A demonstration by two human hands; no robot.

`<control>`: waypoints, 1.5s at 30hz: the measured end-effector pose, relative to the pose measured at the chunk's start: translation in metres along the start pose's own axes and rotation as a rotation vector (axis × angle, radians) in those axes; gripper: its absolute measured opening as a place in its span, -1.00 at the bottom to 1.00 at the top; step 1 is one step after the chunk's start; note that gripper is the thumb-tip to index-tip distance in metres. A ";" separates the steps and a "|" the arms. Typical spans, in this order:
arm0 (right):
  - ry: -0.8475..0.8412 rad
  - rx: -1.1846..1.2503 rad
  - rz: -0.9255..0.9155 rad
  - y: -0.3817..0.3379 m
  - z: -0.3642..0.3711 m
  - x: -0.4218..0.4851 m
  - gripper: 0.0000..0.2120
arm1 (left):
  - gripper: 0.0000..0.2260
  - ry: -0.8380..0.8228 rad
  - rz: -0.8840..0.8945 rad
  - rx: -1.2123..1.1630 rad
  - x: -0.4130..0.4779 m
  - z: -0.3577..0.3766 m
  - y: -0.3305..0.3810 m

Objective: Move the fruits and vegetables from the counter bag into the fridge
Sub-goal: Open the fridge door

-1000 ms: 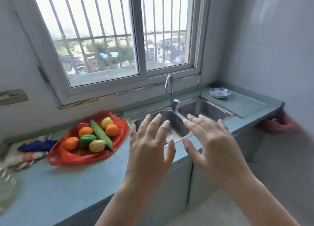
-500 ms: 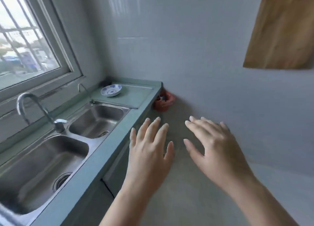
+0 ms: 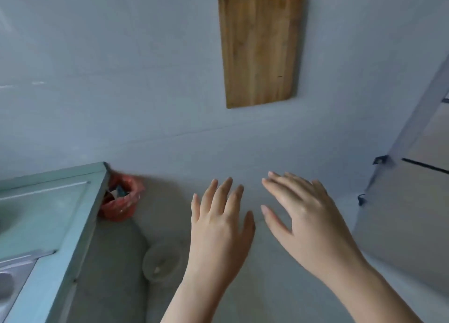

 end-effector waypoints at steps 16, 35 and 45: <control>0.103 -0.358 0.312 0.324 -0.048 0.038 -0.57 | -0.63 -0.193 0.225 -0.374 0.115 0.252 0.215; 0.232 -0.659 0.470 0.577 -0.085 0.080 -0.57 | -0.59 -0.356 0.359 -0.774 0.255 0.455 0.406; 0.280 -0.814 0.554 0.692 -0.072 0.144 -0.57 | -0.66 -0.661 0.158 -1.207 0.360 0.583 0.488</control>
Point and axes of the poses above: each hand's wrist, its own x-axis towards the middle knuckle, its own z-axis out of the palm, y = z × x, the point moved 10 cm from there along x, towards the middle knuckle, and after that the axes turned 9 degrees about y, right-handed, at the moved point
